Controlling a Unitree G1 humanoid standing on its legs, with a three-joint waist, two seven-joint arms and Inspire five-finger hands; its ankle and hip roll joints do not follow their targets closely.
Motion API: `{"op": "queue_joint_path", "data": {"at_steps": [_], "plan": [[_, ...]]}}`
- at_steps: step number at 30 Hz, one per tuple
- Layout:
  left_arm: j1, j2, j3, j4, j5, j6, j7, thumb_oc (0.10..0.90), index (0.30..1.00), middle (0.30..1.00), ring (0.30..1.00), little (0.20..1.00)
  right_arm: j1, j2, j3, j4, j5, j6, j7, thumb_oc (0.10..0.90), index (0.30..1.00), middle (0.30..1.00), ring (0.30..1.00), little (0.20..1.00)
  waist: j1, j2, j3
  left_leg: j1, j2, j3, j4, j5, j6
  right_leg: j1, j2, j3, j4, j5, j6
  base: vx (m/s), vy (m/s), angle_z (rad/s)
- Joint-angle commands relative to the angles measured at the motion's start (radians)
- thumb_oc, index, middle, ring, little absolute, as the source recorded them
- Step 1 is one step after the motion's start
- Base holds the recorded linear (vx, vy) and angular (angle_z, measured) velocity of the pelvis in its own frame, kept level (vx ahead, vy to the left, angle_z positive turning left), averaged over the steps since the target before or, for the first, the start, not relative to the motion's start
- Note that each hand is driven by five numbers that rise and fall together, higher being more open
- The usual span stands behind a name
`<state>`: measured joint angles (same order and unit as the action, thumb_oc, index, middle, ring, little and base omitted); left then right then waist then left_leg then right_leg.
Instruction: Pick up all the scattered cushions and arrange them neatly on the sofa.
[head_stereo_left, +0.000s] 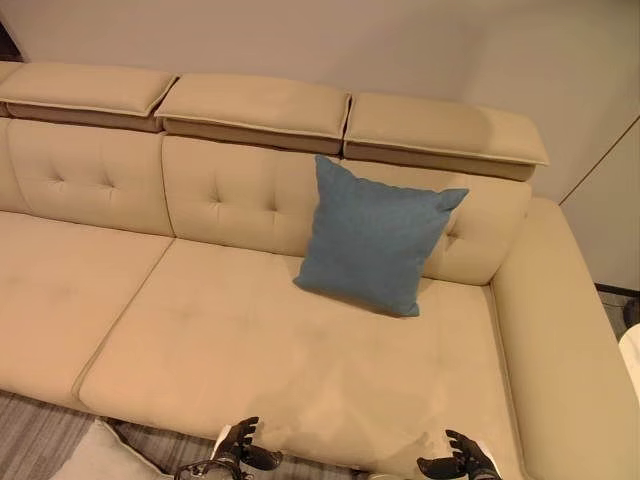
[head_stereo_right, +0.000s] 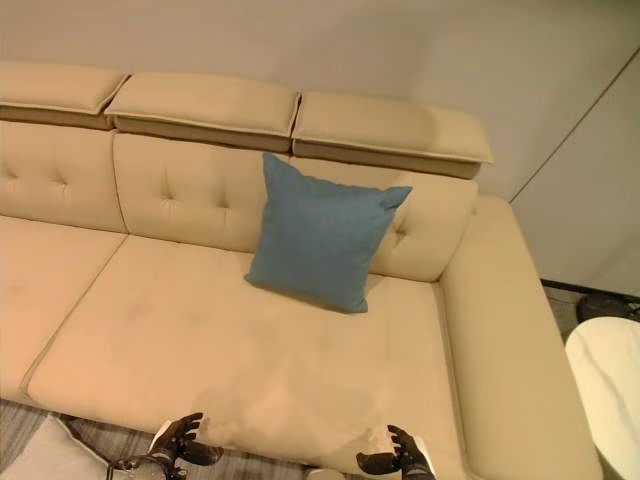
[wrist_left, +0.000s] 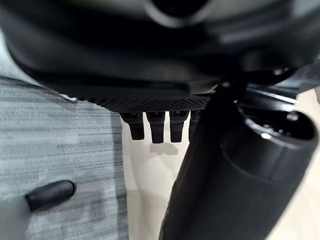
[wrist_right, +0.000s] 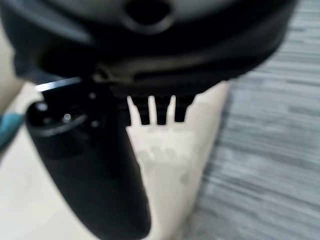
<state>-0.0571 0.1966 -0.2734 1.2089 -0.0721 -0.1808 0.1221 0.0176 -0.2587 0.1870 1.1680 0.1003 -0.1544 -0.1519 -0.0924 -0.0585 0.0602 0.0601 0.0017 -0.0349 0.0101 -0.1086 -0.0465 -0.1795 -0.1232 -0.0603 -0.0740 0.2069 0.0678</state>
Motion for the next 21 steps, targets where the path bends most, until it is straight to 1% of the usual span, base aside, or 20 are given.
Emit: {"op": "queue_joint_path", "data": {"at_steps": [1,3,4,5,6,7,9,10,11,12,13,14,15,17,18,19,20,21], "plan": [[-0.011,0.047,0.036,-0.011,0.057,-0.032,0.007,0.800,0.900,0.900,0.900,0.900,-0.049,-0.015,0.004,-0.015,-0.005,-0.016,-0.007,0.800,0.900,0.900,0.900,0.900,0.022,-0.034,0.011,-0.033,-0.061,-0.031,0.064,-0.086,0.029,-0.020,0.024,0.010,0.017,-0.048,0.077,-0.22,0.155,-0.08],[-0.016,0.057,0.043,0.003,0.064,-0.031,0.009,0.800,0.900,0.900,0.900,0.900,-0.066,-0.005,0.006,-0.011,-0.013,-0.008,-0.008,0.800,0.900,0.900,0.900,0.900,0.021,-0.038,0.024,-0.047,-0.071,-0.032,0.058,-0.071,0.036,-0.048,0.012,0.021,0.029,-0.027,0.098,-0.31,0.129,-0.13],[-0.018,0.070,0.049,0.008,0.066,-0.025,0.011,0.800,0.900,0.900,0.900,0.900,-0.071,0.001,0.004,-0.011,-0.009,-0.005,-0.004,0.800,0.900,0.900,0.900,0.900,0.021,-0.039,0.038,-0.081,-0.073,-0.039,0.067,-0.055,0.049,-0.065,0.022,0.084,0.092,-0.069,0.102,-0.39,0.123,0.02],[-0.016,0.074,0.052,0.012,0.070,-0.024,0.011,0.800,0.900,0.900,0.900,0.900,-0.072,0.002,0.004,-0.005,-0.008,-0.005,-0.003,0.800,0.900,0.900,0.900,0.900,0.029,-0.036,0.042,-0.090,-0.075,-0.041,0.069,-0.051,0.056,-0.061,0.034,0.114,0.131,-0.092,0.096,-0.37,0.111,0.09],[-0.012,0.077,0.054,0.017,0.072,-0.021,0.011,0.800,0.900,0.900,0.900,0.900,-0.071,0.002,0.002,0.000,-0.004,-0.004,-0.003,0.800,0.900,0.900,0.900,0.900,0.034,-0.032,0.043,-0.098,-0.075,-0.046,0.070,-0.043,0.062,-0.047,0.044,0.133,0.167,-0.114,0.088,-0.28,0.074,-0.04],[-0.007,0.084,0.057,0.027,0.077,-0.015,0.008,0.800,0.900,0.900,0.900,0.900,-0.066,0.005,-0.004,0.012,0.005,-0.003,0.003,0.800,0.900,0.900,0.900,0.900,0.044,-0.027,0.036,-0.108,-0.075,-0.072,0.059,-0.022,0.069,0.004,0.071,0.180,0.237,-0.166,0.075,-0.23,0.041,-0.01],[-0.004,0.090,0.064,0.031,0.076,-0.010,0.009,0.800,0.900,0.900,0.900,0.900,-0.059,0.010,-0.007,0.022,0.018,0.001,0.008,0.800,0.900,0.900,0.900,0.900,0.053,-0.027,0.012,-0.126,-0.074,-0.093,0.046,-0.001,0.069,0.043,0.092,0.224,0.278,-0.191,0.069,-0.13,-0.004,0.35],[-0.004,0.090,0.064,0.030,0.076,-0.010,0.009,0.800,0.900,0.900,0.900,0.900,-0.059,0.010,-0.007,0.022,0.019,0.001,0.009,0.800,0.900,0.900,0.900,0.900,0.053,-0.028,0.013,-0.123,-0.074,-0.093,0.046,-0.002,0.070,0.044,0.092,0.224,0.280,-0.194,0.069,-0.12,-0.050,0.48],[-0.003,0.094,0.071,0.030,0.067,-0.007,0.010,0.800,0.900,0.900,0.900,0.900,-0.057,0.013,-0.007,0.023,0.029,0.002,0.013,0.800,0.900,0.900,0.900,0.900,0.068,-0.032,-0.004,-0.143,-0.076,-0.104,0.048,0.009,0.067,0.089,0.099,0.241,0.284,-0.210,0.065,-0.10,-0.074,0.29],[0.001,0.095,0.078,0.029,0.058,-0.007,0.014,0.800,0.900,0.900,0.900,0.900,-0.058,0.013,-0.005,0.019,0.027,0.003,0.015,0.800,0.900,0.900,0.900,0.900,0.083,-0.038,-0.009,-0.148,-0.076,-0.101,0.051,0.006,0.065,0.117,0.091,0.226,0.248,-0.229,0.057,-0.10,-0.073,0.07],[0.001,0.095,0.078,0.029,0.058,-0.007,0.014,0.800,0.900,0.900,0.900,0.900,-0.058,0.013,-0.005,0.019,0.027,0.003,0.015,0.800,0.900,0.900,0.900,0.900,0.082,-0.038,-0.007,-0.147,-0.076,-0.101,0.052,0.006,0.065,0.119,0.090,0.226,0.247,-0.230,0.057,-0.06,-0.113,0.02],[0.005,0.090,0.091,0.032,0.041,-0.008,0.018,0.800,0.900,0.900,0.900,0.900,-0.066,0.009,0.003,0.019,0.021,0.003,0.013,0.800,0.900,0.900,0.900,0.900,0.098,-0.048,-0.025,-0.163,-0.077,-0.098,0.052,0.017,0.061,0.146,0.084,0.202,0.174,-0.234,0.054,-0.05,-0.110,0.00],[0.005,0.087,0.095,0.034,0.034,-0.009,0.017,0.800,0.900,0.900,0.900,0.900,-0.071,0.007,0.007,0.018,0.021,0.005,0.014,0.800,0.900,0.900,0.900,0.900,0.103,-0.051,-0.031,-0.167,-0.075,-0.096,0.051,0.020,0.059,0.151,0.088,0.207,0.146,-0.241,0.047,-0.07,-0.153,-0.08],[0.006,0.085,0.096,0.035,0.028,-0.009,0.017,0.800,0.900,0.900,0.900,0.900,-0.074,0.007,0.010,0.016,0.022,0.004,0.014,0.800,0.900,0.900,0.900,0.900,0.105,-0.053,-0.033,-0.169,-0.072,-0.097,0.049,0.024,0.056,0.151,0.094,0.209,0.133,-0.247,0.042,-0.06,-0.103,0.07],[-0.001,0.080,0.096,0.037,0.012,-0.007,0.020,0.800,0.900,0.900,0.900,0.900,-0.088,-0.001,0.016,0.011,0.026,0.004,0.013,0.800,0.900,0.900,0.900,0.900,0.108,-0.053,-0.022,-0.184,-0.061,-0.102,0.045,0.045,0.043,0.143,0.106,0.200,0.118,-0.253,0.030,-0.07,-0.092,0.21],[-0.001,0.080,0.096,0.037,0.012,-0.007,0.020,0.800,0.900,0.900,0.900,0.900,-0.088,-0.001,0.016,0.011,0.026,0.004,0.013,0.800,0.900,0.900,0.900,0.900,0.107,-0.053,-0.022,-0.185,-0.061,-0.103,0.045,0.046,0.043,0.143,0.106,0.199,0.118,-0.253,0.030,-0.21,-0.182,0.27],[-0.014,0.074,0.084,0.032,0.006,-0.010,0.027,0.800,0.900,0.900,0.900,0.900,-0.097,-0.008,0.018,0.001,0.033,0.001,0.009,0.800,0.900,0.900,0.900,0.900,0.108,-0.047,0.001,-0.212,-0.051,-0.116,0.035,0.076,0.029,0.129,0.116,0.180,0.110,-0.262,0.019,-0.18,-0.128,0.27],[-0.019,0.072,0.078,0.031,0.006,-0.009,0.028,0.800,0.900,0.900,0.900,0.900,-0.099,-0.010,0.019,0.000,0.034,-0.002,0.006,0.800,0.900,0.900,0.900,0.900,0.108,-0.043,0.009,-0.223,-0.051,-0.126,0.027,0.091,0.024,0.122,0.119,0.166,0.108,-0.264,0.015,-0.27,-0.168,0.74]]}}
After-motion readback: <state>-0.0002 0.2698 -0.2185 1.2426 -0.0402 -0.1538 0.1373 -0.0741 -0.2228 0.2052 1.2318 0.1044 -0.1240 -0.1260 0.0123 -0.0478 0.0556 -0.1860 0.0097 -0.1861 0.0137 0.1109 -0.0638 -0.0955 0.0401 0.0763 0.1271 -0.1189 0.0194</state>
